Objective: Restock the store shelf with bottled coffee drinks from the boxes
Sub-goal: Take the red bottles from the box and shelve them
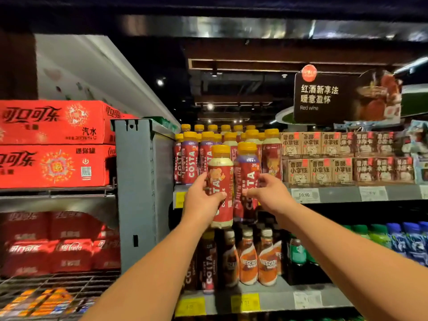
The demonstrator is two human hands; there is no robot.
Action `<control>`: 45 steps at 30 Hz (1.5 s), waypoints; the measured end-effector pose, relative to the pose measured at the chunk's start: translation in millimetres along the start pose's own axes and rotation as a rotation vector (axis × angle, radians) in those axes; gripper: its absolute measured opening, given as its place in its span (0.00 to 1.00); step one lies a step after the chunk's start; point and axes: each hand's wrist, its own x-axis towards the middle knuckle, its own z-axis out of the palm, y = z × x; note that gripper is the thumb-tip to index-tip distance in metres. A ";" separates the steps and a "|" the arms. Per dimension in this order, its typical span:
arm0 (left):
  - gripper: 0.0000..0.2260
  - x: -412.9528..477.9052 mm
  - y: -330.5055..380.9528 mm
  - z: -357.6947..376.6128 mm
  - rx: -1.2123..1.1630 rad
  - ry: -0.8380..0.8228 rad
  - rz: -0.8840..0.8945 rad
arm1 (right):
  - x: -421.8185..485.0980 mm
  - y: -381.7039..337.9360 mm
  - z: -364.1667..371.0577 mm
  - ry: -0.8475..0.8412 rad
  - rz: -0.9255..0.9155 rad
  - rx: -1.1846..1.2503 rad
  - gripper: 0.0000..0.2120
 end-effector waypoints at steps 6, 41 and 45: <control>0.30 33.9 13.4 0.4 -0.011 0.090 0.038 | 42.8 -20.7 1.3 -0.039 -0.065 -0.023 0.20; 0.27 139.3 -16.2 3.2 -0.016 0.072 0.139 | 131.3 1.6 55.0 0.328 -0.089 -0.323 0.14; 0.27 135.3 -11.3 -0.3 0.009 0.093 0.133 | 130.8 3.5 60.1 0.328 -0.092 -0.311 0.13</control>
